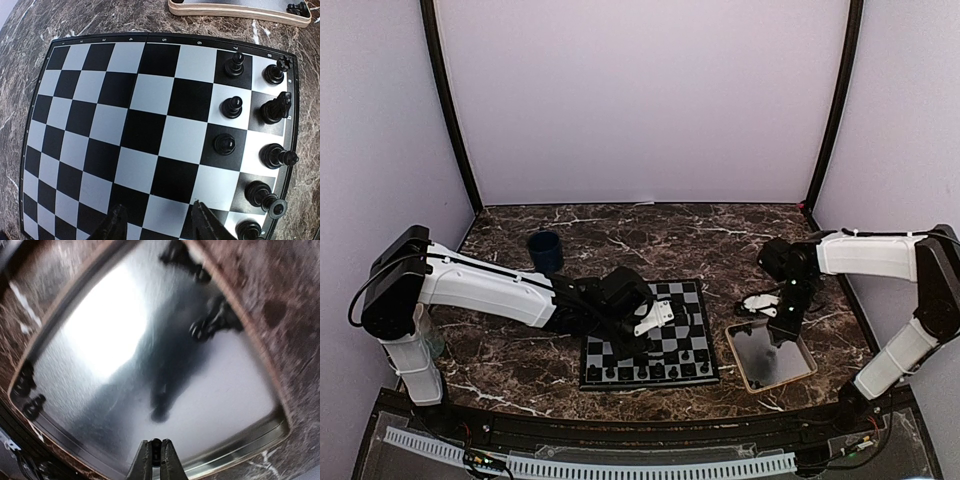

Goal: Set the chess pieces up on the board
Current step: Pick up the pawn from the storage box, then place the pawn on the chessboard.

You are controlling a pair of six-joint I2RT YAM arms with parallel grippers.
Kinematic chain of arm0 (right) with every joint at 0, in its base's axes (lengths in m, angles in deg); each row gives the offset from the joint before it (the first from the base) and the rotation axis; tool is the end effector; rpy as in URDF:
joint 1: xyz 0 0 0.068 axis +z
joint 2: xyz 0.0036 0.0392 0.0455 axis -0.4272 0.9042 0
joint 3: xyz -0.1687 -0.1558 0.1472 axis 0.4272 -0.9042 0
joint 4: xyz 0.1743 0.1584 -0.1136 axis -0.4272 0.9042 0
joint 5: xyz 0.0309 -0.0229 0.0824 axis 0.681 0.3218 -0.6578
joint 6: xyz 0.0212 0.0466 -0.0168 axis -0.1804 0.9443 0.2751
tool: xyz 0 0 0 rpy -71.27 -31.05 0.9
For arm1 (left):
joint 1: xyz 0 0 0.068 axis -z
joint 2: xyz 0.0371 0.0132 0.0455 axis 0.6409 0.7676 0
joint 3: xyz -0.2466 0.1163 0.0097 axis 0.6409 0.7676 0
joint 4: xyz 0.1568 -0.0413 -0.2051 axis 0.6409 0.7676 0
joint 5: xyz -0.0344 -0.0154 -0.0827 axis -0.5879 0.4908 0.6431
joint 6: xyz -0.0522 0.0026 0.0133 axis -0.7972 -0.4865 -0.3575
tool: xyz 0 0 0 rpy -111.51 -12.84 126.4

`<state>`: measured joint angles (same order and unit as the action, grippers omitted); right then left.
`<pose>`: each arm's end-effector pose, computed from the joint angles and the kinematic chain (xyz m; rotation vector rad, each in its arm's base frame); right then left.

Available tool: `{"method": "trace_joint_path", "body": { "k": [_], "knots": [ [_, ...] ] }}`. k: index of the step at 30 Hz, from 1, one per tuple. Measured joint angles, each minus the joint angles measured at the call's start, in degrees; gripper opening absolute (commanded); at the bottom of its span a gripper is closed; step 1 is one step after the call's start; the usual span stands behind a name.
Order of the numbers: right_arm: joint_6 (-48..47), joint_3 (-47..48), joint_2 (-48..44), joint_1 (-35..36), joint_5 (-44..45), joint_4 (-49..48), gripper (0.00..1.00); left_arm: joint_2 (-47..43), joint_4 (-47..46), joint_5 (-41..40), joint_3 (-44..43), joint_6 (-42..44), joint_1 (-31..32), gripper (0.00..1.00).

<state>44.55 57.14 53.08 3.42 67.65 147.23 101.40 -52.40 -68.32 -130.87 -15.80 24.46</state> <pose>0.2021 0.1112 0.1705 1.5273 -2.6594 -0.0272 0.1697 -0.3438 0.1824 1.4906 1.9108 -0.2765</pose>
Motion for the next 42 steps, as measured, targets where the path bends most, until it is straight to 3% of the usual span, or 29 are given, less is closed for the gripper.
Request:
{"method": "trace_joint_path", "body": {
  "k": [16,30,34,42],
  "knots": [
    [1.90,12.94,5.29,0.85,-20.44,-19.43,0.06,-1.73,-4.46,-5.27,2.67,-1.09,0.00,0.48],
    [9.22,9.38,11.87,8.50,-30.75,-46.62,0.06,-9.92,-14.95,-14.64,8.76,-2.19,-0.02,0.49],
    [10.43,9.11,15.47,9.66,-31.58,-49.40,0.07,-10.84,-16.00,-15.69,9.49,-2.16,-0.02,0.49],
    [11.45,8.74,17.44,9.92,-31.98,-50.56,0.20,-11.85,-17.09,-16.17,9.84,-2.16,-0.02,0.49]
  ]
}}
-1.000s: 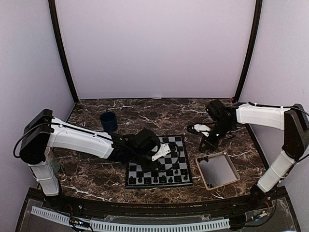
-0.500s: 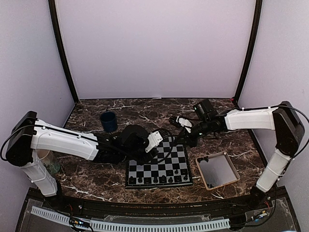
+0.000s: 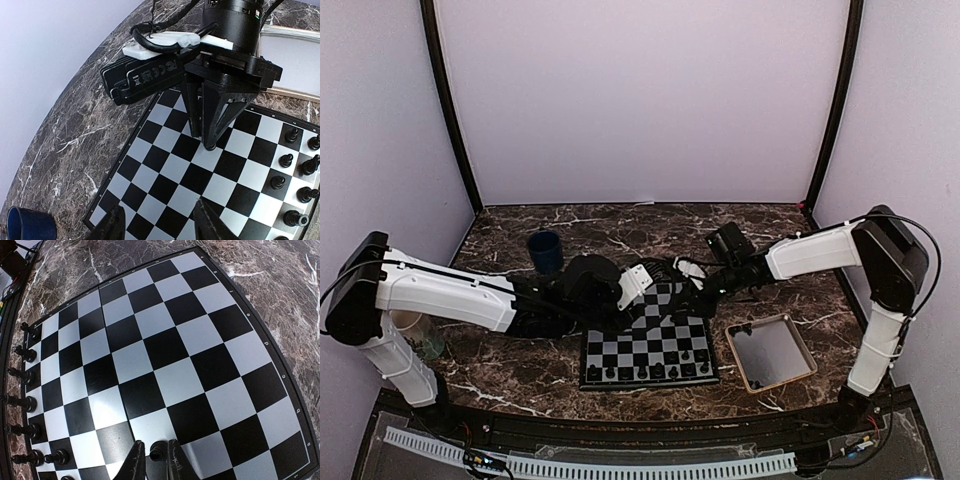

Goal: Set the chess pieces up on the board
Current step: Place the pawn on the chessboard, then pick up the pawn from the chessboard.

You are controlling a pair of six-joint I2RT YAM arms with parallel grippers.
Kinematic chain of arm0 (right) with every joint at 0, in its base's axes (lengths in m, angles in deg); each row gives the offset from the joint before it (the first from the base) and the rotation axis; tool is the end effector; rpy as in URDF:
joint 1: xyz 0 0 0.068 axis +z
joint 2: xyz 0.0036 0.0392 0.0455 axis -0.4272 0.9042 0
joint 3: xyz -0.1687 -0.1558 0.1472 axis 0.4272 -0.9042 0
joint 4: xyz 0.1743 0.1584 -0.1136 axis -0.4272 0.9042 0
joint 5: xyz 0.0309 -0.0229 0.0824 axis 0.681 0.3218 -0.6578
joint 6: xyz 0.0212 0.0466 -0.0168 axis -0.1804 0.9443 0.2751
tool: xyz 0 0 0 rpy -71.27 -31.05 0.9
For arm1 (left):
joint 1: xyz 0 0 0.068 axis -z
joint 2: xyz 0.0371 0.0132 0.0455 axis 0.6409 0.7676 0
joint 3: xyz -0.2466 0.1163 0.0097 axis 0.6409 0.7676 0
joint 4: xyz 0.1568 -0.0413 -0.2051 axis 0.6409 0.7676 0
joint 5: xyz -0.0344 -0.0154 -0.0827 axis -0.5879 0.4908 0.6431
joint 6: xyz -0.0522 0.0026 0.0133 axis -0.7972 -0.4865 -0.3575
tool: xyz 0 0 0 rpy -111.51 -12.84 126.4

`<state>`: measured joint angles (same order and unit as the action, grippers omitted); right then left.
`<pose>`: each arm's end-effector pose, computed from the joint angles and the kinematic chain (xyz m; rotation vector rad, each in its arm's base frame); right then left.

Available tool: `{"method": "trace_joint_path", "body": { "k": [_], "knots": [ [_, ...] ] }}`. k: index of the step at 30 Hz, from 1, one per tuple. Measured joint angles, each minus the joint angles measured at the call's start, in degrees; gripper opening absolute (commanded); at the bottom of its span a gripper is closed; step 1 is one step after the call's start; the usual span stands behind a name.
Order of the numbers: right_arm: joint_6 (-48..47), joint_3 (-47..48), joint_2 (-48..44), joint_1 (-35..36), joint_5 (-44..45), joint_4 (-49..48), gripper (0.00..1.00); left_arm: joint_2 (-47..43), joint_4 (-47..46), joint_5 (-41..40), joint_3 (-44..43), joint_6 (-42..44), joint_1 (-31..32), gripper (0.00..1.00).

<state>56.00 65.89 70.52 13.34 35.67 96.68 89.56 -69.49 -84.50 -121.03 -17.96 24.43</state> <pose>0.2727 0.2425 0.1554 -1.4125 2.0282 0.8544 0.1656 -0.3125 0.2272 1.0639 1.7418 -0.1688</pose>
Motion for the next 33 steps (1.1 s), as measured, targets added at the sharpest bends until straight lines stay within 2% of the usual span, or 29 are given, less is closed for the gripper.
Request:
{"method": "trace_joint_path", "body": {
  "k": [4,8,16,20,23,33],
  "knots": [
    [-0.17,0.02,-1.07,-0.04,-0.09,1.33,0.22,0.00,0.13,0.44,0.00,-0.26,0.00,0.50],
    [-0.24,0.02,-6.29,-1.31,-0.76,5.18,0.25,0.39,2.93,2.75,-1.38,-1.09,-0.09,0.49],
    [-0.81,-0.15,-21.35,-10.14,-1.20,12.63,0.32,10.14,15.54,13.49,-17.55,-6.51,-3.28,0.46],
    [-1.22,-5.53,-25.90,-14.08,-0.74,12.76,0.38,16.04,21.64,18.82,-24.74,-9.29,-6.19,0.45],
    [-1.31,-8.76,-27.34,-15.76,0.68,13.79,0.38,20.00,25.07,21.24,-29.00,-9.97,-7.50,0.45],
    [-2.89,-8.83,-27.63,-16.33,3.50,13.49,0.39,29.09,29.97,24.98,-37.09,-10.56,-7.43,0.45]
  ]
}}
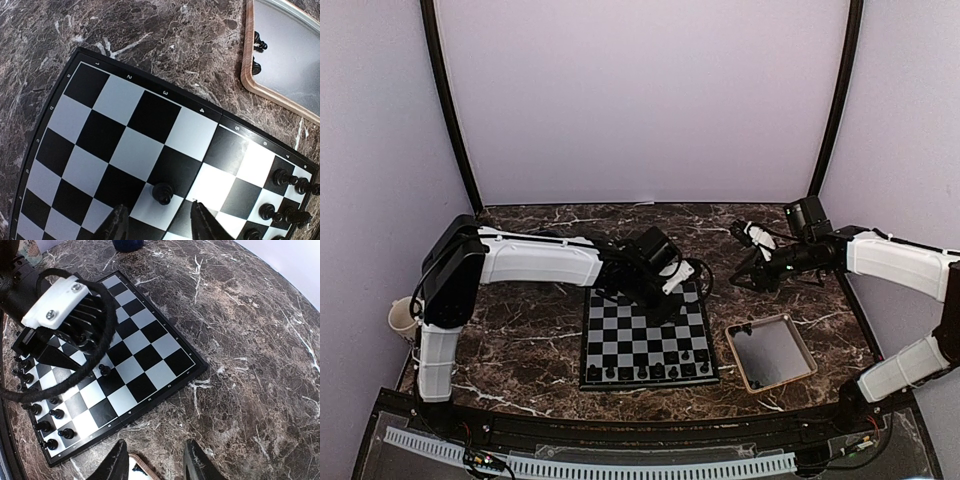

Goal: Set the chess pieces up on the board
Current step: Pick up the pawn from the chessboard.

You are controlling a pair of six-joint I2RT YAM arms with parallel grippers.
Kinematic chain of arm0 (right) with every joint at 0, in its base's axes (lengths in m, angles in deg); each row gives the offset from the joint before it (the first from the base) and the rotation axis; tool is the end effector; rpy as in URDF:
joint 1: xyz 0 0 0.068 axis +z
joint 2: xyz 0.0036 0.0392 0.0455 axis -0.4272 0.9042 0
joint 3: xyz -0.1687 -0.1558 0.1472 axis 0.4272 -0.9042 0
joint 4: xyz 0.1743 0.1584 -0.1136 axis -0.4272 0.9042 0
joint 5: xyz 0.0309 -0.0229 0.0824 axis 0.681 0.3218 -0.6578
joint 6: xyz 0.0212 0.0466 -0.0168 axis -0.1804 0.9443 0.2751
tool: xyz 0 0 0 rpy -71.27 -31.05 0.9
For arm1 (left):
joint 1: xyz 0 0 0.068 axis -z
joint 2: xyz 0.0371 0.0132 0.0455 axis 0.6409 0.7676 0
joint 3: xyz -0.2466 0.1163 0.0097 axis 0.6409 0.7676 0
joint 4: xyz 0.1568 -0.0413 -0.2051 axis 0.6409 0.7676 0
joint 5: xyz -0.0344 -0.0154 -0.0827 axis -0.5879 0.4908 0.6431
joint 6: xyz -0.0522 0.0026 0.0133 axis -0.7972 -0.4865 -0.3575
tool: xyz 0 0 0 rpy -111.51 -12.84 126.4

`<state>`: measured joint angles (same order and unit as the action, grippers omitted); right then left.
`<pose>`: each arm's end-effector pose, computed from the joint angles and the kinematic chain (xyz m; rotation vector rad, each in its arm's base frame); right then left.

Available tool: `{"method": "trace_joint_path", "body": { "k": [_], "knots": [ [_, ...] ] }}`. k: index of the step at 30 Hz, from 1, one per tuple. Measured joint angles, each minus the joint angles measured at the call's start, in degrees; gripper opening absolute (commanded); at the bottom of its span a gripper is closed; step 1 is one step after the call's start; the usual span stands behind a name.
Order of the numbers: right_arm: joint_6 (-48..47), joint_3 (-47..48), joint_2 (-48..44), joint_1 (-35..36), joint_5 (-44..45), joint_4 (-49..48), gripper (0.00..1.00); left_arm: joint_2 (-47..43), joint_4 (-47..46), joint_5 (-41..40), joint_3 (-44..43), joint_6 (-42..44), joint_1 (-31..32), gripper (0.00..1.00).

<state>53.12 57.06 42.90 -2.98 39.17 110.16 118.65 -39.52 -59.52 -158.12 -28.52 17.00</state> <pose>0.2500 0.1214 0.2385 -1.1088 2.0608 0.6093 0.2544 -0.3924 0.1902 1.2420 2.1939 -0.4679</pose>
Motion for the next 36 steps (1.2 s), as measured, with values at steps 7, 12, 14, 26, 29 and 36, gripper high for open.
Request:
{"method": "trace_joint_path", "body": {
  "k": [7,12,14,26,29,36],
  "knots": [
    [-1.03,0.00,-0.76,-0.04,1.38,-0.22,0.39,2.62,0.59,-0.15,-1.79,-0.02,0.00,0.35],
    [-1.27,0.00,-0.79,-0.07,2.25,-0.22,0.39,3.45,0.52,-0.15,-1.90,-0.02,-0.02,0.26],
    [-1.42,0.00,-0.79,-0.07,2.40,-0.22,0.38,3.52,0.48,0.00,-1.95,0.00,-0.02,0.25],
    [-2.49,0.00,-0.44,-0.07,2.54,-0.15,0.38,3.54,-0.68,1.33,-2.01,0.04,-0.02,0.09],
    [-2.51,0.00,-0.39,-0.09,2.54,-0.15,0.38,3.54,-0.87,1.51,-2.01,0.04,-0.02,0.06],
    [-2.73,0.00,0.15,-0.09,2.51,-0.15,0.38,3.41,-0.66,2.32,-1.99,0.24,-0.02,0.03]
  ]
}}
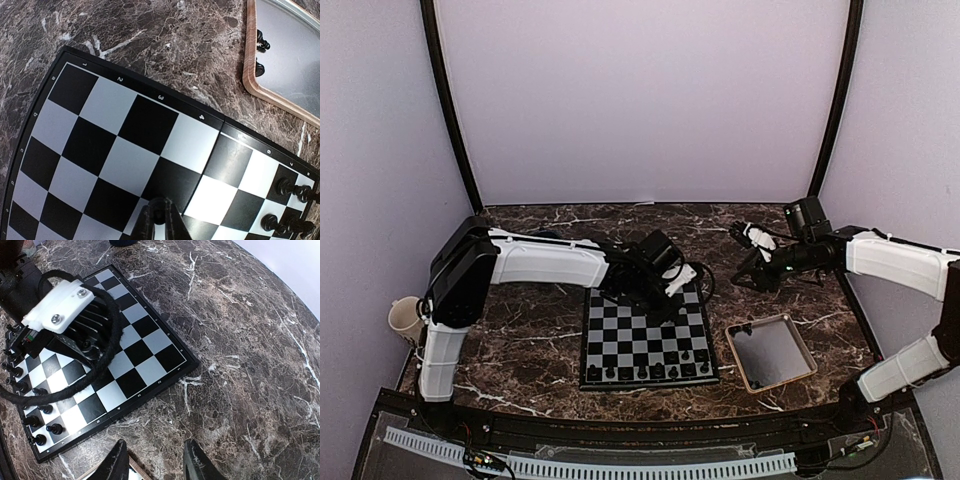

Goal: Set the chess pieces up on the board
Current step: Pick up the pawn from the chessboard, then place the pawn on d7.

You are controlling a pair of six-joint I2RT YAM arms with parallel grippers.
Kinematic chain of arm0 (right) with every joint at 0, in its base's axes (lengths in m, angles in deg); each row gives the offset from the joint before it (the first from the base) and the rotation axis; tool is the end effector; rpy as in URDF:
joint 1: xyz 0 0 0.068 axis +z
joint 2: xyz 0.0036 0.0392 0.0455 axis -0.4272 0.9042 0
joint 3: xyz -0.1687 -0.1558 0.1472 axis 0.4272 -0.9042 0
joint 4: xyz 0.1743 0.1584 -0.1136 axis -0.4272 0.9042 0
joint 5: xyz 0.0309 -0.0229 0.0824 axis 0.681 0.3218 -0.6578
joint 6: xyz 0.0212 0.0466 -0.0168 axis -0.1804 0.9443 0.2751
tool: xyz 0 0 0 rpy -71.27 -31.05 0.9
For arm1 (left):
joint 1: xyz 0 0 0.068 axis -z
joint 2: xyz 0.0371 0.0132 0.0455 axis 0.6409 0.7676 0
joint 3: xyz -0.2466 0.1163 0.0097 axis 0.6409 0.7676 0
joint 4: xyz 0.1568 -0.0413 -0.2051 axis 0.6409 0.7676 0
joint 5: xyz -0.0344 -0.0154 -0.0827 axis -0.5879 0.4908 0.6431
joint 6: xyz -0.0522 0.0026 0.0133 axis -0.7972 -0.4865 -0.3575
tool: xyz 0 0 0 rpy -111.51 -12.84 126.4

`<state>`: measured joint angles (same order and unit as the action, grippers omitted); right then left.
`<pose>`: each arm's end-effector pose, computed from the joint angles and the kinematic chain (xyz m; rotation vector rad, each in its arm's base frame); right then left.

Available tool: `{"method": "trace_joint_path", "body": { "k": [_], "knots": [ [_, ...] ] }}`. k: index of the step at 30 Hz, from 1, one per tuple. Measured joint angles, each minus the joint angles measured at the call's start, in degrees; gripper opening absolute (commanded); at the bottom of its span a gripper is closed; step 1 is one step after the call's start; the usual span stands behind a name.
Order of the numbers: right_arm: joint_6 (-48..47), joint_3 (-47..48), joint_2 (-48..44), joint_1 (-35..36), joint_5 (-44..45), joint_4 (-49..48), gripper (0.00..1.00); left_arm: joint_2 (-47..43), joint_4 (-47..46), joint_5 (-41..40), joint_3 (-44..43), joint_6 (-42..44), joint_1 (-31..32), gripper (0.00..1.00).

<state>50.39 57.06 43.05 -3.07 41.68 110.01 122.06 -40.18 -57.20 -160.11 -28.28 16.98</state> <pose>0.2517 0.1201 0.2375 -1.1389 2.0475 0.5336 0.2590 -0.4018 0.1750 1.2725 2.2025 -0.5072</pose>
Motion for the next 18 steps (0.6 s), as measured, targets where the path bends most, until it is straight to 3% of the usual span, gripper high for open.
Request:
{"method": "trace_joint_path", "body": {
  "k": [4,12,18],
  "knots": [
    [-0.22,0.00,0.26,0.02,0.00,0.04,0.38,-2.75,0.28,0.04,2.47,0.92,0.00,0.03],
    [-0.70,0.00,0.39,0.00,0.02,0.04,0.38,-17.97,-0.63,3.98,17.42,6.36,0.09,0.04],
    [-0.85,0.00,1.22,0.00,0.00,0.04,0.38,-19.50,-1.01,8.02,21.07,9.22,0.83,0.04]
  ]
}}
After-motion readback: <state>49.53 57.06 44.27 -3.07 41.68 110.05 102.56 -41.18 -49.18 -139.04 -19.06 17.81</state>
